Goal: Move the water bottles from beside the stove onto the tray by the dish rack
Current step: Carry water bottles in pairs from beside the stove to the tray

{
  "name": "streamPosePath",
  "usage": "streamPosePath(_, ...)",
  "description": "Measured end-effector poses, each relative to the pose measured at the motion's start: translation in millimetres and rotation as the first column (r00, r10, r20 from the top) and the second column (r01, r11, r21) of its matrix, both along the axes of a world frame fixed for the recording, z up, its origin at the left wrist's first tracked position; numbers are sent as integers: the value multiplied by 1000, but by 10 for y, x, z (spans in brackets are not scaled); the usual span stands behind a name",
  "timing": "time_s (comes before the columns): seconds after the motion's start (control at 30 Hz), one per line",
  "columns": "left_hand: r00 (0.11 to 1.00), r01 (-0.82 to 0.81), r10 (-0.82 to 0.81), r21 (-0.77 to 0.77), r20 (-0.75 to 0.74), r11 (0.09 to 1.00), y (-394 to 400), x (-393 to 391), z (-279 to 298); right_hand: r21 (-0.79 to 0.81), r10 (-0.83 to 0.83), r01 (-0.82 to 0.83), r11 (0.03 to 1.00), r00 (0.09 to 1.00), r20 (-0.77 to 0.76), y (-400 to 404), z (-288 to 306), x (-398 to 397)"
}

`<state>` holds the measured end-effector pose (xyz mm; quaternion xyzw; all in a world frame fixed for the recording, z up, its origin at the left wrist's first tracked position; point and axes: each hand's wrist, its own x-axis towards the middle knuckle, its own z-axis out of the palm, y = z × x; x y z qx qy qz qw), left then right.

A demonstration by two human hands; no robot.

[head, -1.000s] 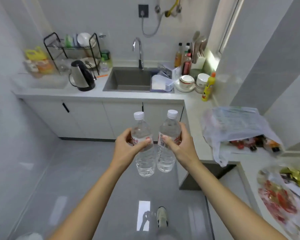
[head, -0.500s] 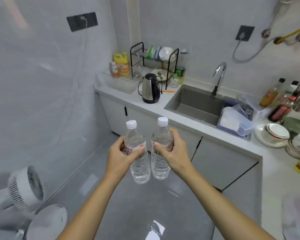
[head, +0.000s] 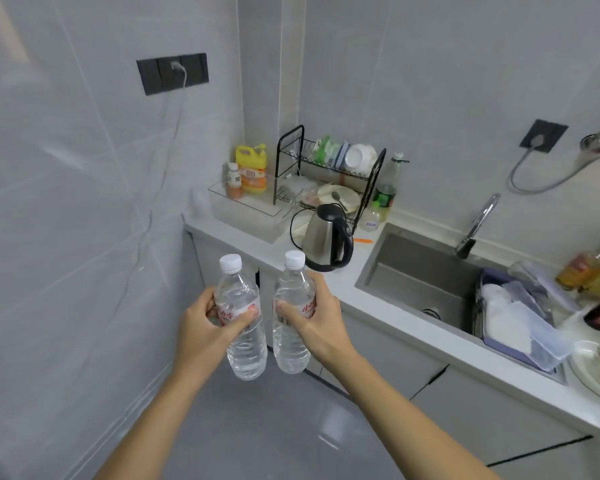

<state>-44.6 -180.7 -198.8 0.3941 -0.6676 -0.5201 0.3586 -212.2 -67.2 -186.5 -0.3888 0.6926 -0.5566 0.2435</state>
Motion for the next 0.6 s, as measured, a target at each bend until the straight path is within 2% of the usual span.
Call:
streamPosePath(0.3,996,33,-28,-59,84,998,-1625,-374,112,-1,-45,45,999,999,-6,-1526,45,-308)
streamPosePath(0.47,994,50,-44,-63,98,997,-2437,-850,17,26,-60,61,998,997,-50,-2283,-22,-777)
streamPosePath(0.6,991,71,-60,-96,121,993,-3141,-1357,-17,15,-67,68,998,997,-27,-2977,-81,-1255)
